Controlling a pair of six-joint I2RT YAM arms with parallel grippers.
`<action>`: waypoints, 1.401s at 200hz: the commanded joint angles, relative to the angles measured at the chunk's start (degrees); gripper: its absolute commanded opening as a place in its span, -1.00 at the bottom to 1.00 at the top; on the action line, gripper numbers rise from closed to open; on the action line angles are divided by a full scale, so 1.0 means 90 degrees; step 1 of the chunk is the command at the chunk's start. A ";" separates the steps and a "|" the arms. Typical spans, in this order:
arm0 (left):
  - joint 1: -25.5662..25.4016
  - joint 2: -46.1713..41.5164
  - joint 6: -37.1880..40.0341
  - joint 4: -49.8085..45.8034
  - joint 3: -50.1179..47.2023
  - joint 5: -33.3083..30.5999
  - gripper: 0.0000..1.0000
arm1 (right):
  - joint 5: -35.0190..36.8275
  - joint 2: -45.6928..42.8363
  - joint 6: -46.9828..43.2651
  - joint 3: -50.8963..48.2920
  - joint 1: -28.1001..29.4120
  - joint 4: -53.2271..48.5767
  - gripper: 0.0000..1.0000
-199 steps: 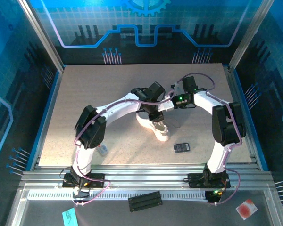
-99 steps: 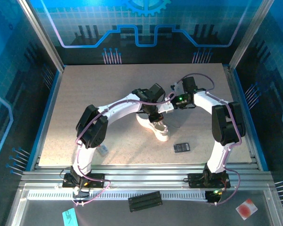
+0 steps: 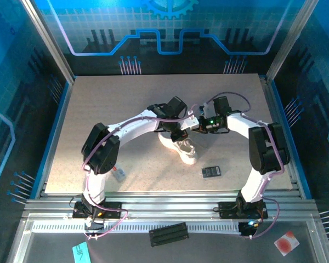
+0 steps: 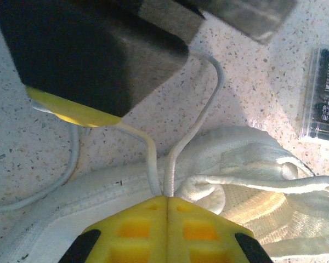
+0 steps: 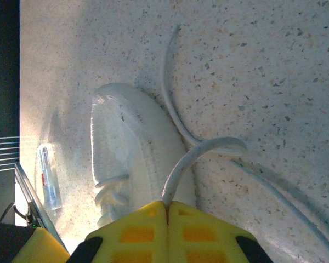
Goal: Tie the shoes
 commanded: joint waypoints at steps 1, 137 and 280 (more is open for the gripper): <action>0.0062 -0.0326 -0.0193 0.0226 -0.0139 0.0299 -1.00 | -0.0216 -0.0241 -0.0191 -0.0107 -0.0080 0.0162 -1.00; 0.0465 -0.0891 -0.0569 0.1149 -0.1022 0.1028 -1.00 | -0.0024 -0.0498 -0.0759 -0.0168 0.0223 -0.0005 -1.00; 0.0828 -0.1035 -0.1351 0.2500 -0.1582 0.1460 -1.00 | -0.0559 -0.0185 -0.1165 0.0095 0.0633 -0.0138 -1.00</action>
